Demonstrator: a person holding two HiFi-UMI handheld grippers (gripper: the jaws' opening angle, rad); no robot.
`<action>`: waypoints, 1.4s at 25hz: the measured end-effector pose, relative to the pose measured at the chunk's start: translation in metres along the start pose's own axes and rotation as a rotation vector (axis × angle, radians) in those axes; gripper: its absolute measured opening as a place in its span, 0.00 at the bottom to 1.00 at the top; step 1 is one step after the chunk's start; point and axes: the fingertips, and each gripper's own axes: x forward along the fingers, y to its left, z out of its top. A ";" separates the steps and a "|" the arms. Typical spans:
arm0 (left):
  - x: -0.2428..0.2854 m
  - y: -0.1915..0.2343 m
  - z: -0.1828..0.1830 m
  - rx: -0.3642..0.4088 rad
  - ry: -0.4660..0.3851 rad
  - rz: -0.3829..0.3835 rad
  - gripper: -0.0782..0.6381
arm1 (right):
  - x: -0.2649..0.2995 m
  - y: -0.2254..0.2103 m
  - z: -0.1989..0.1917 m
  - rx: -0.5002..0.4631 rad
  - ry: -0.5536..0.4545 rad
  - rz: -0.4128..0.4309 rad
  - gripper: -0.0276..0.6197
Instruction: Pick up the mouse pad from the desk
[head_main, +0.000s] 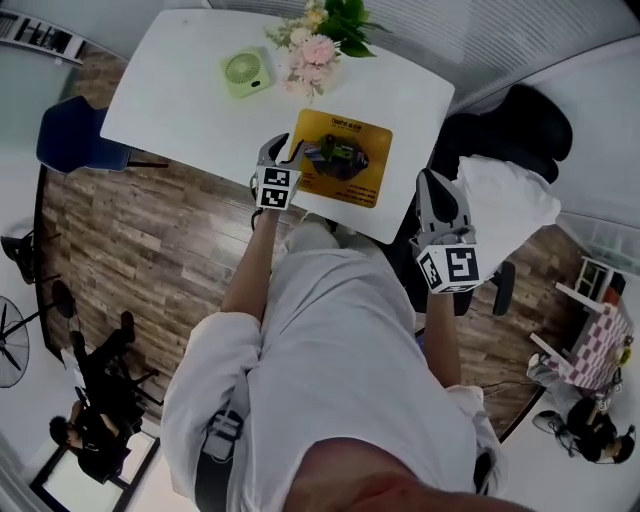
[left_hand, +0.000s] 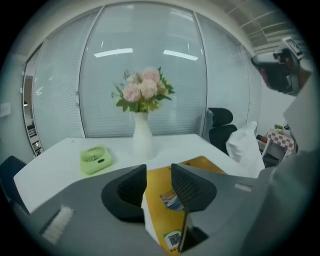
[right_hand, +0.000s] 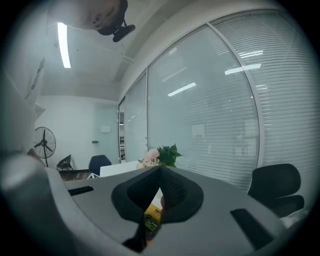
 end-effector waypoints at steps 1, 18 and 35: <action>0.011 0.002 -0.012 0.001 0.040 0.000 0.32 | 0.002 0.001 0.001 0.004 0.002 -0.002 0.05; 0.081 -0.003 -0.110 -0.093 0.396 -0.013 0.38 | 0.001 0.000 0.010 0.008 0.027 -0.073 0.05; 0.081 0.001 -0.114 -0.108 0.387 -0.034 0.40 | -0.002 -0.003 0.014 0.016 0.010 -0.106 0.05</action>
